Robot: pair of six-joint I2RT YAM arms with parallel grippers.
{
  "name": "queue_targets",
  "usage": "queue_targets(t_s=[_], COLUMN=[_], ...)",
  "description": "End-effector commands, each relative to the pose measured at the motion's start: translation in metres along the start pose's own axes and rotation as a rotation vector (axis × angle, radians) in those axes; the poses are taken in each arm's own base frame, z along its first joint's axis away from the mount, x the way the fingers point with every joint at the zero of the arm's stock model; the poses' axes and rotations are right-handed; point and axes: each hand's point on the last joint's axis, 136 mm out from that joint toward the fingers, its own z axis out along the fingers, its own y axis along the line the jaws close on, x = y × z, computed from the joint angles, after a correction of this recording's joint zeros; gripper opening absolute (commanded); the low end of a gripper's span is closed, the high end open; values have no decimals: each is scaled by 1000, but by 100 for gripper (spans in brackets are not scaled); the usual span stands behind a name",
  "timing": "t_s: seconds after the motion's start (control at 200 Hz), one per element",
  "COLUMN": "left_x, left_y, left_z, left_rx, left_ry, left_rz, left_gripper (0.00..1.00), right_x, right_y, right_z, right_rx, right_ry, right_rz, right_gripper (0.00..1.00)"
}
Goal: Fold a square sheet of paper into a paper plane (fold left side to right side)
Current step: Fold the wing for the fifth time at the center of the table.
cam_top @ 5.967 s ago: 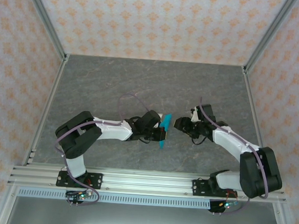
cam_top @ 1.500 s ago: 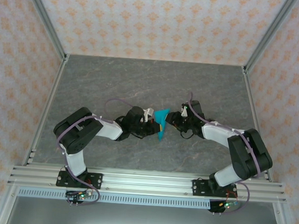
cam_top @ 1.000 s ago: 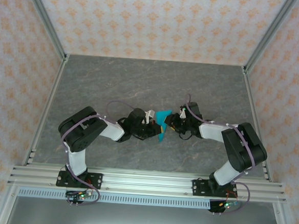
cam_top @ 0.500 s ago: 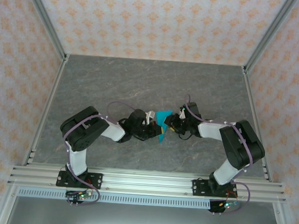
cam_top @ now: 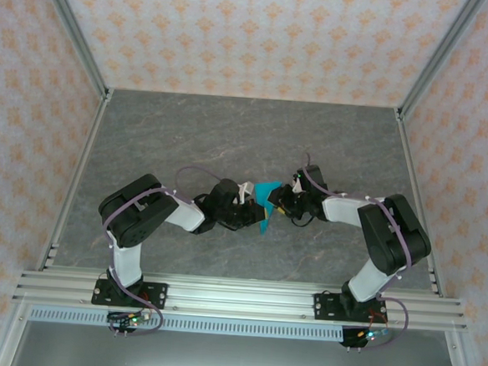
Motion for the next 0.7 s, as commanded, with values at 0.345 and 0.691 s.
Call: queue_targets(t_s=[0.345,0.691], left_x=[-8,-23], left_y=[-19,0], left_z=[-22,-32], left_rx=[-2,-74], left_ry=[-46,-75], left_rz=[74,26], left_gripper=[21,27], right_x=[6,6], right_y=[-27,-25], right_z=[10,9], right_rx=[96,92], right_ry=[20,21], right_rz=[15,10], right_gripper=[39,39])
